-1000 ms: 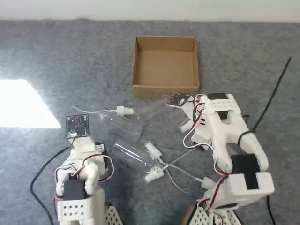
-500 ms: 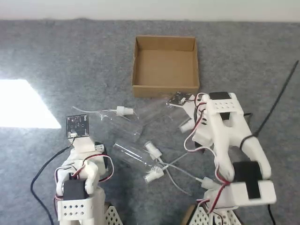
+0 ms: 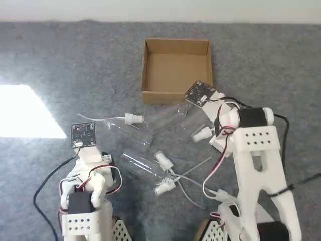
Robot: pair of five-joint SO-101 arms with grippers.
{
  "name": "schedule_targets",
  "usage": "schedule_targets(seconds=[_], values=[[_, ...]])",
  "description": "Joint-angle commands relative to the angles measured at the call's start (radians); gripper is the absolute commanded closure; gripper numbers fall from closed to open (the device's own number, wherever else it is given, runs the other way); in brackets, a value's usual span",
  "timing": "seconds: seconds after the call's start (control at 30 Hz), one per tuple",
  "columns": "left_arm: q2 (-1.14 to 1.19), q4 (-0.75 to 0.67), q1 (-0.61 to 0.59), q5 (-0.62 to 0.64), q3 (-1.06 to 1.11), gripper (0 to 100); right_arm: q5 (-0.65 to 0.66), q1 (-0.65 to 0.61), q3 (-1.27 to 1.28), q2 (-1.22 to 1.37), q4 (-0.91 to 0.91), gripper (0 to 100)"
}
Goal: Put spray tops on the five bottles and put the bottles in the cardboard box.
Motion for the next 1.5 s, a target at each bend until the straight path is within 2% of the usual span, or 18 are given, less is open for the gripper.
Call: schedule_targets(seconds=[0.0, 0.23, 0.6, 0.77, 0.9, 1.13, 1.47], values=[[-0.015, 0.003, -0.006, -0.008, -0.01, 98, -0.087, -0.019, -0.011, -0.085, -0.013, 84.8], [-0.015, 0.003, -0.006, -0.008, -0.01, 98, -0.264, -0.111, -0.014, -0.099, -0.033, 84.8], [-0.015, 0.003, -0.006, -0.008, -0.01, 98, -0.474, -0.11, -0.009, -0.125, -0.077, 84.8], [-0.015, 0.005, 0.003, -0.008, -0.01, 98, -0.485, -0.021, -0.006, -0.252, -0.061, 84.8], [-0.015, 0.005, 0.106, -0.009, -0.01, 98, -0.488, 0.073, 0.017, -0.349, -0.067, 84.8], [-0.015, 0.003, 0.222, -0.009, -0.01, 98, -0.551, 0.127, 0.152, -0.452, -0.157, 84.7], [-0.015, 0.0, 0.256, -0.012, -0.087, 98, -0.664, 0.275, 0.245, -0.538, -0.272, 84.8]])
